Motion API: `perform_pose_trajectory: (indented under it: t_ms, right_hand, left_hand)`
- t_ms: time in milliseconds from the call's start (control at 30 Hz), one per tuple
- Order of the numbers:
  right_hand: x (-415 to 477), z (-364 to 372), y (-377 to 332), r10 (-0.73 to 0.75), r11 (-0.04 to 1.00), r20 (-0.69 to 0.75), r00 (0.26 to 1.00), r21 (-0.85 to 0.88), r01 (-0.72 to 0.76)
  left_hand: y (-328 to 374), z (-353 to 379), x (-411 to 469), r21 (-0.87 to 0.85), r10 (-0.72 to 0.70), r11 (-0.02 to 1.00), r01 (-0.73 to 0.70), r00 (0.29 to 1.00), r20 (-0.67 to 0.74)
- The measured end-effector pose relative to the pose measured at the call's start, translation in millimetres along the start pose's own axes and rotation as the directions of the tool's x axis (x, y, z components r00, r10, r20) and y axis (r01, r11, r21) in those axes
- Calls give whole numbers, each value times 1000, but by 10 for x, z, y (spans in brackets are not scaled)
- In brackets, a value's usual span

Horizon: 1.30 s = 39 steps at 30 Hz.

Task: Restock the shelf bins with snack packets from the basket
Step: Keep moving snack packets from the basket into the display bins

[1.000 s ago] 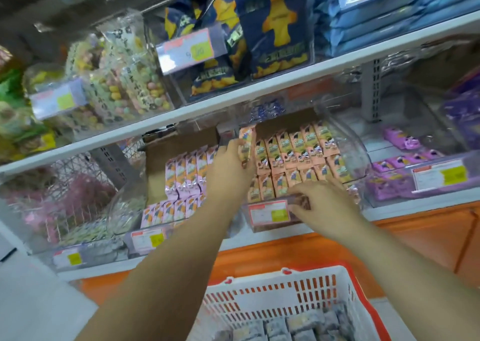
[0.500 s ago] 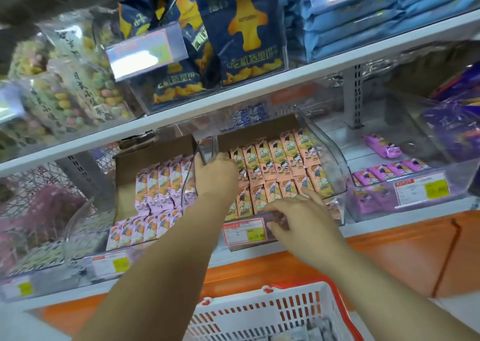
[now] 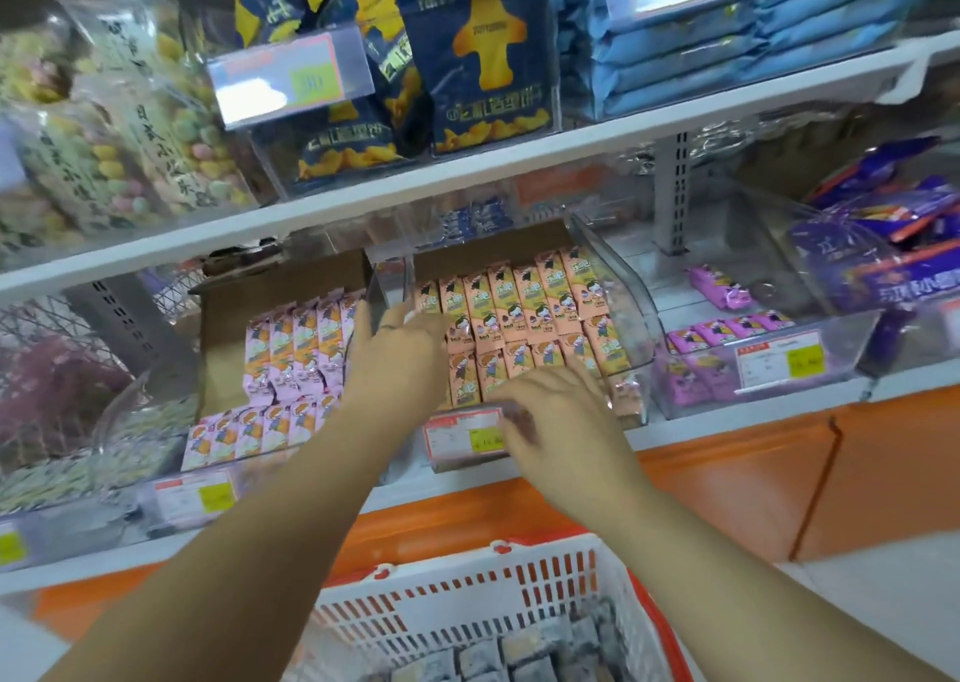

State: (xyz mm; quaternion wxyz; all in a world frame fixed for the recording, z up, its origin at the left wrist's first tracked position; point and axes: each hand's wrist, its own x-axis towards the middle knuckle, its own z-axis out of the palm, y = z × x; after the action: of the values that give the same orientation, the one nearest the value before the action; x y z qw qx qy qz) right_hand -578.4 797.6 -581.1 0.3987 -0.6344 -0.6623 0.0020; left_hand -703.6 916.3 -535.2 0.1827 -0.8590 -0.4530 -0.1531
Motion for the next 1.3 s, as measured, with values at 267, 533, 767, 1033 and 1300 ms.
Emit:
perform_pose_trajectory:
  t_ms: [267,533,767,1033,1300]
  right_hand:
    - [-580,564,-9,-11,996,576,817,-63,58]
    - [-1002,1302,267,265,963,817,512,-247,-104]
    - [-1525,1917,328,345,937,930,125,-348,2]
    - [-1813,2113,176,333,933,943,-11,-328,145]
    - [-918,1459,-227,160,987,941,300,-155,-40]
  left_hand:
    - [-462,380,-1477,-304,57,942,-142,960,-273]
    - [-1255,1189,-2911,-244,-304,905,347,932,199]
    - [-1329,1460,-3313,-210,-442,768,606,737,512]
    - [-1334,1475,-3306,-222,-444,759,612,736,511]
    - [-1356,1279,-3155,-120,-405,749,652,593,696]
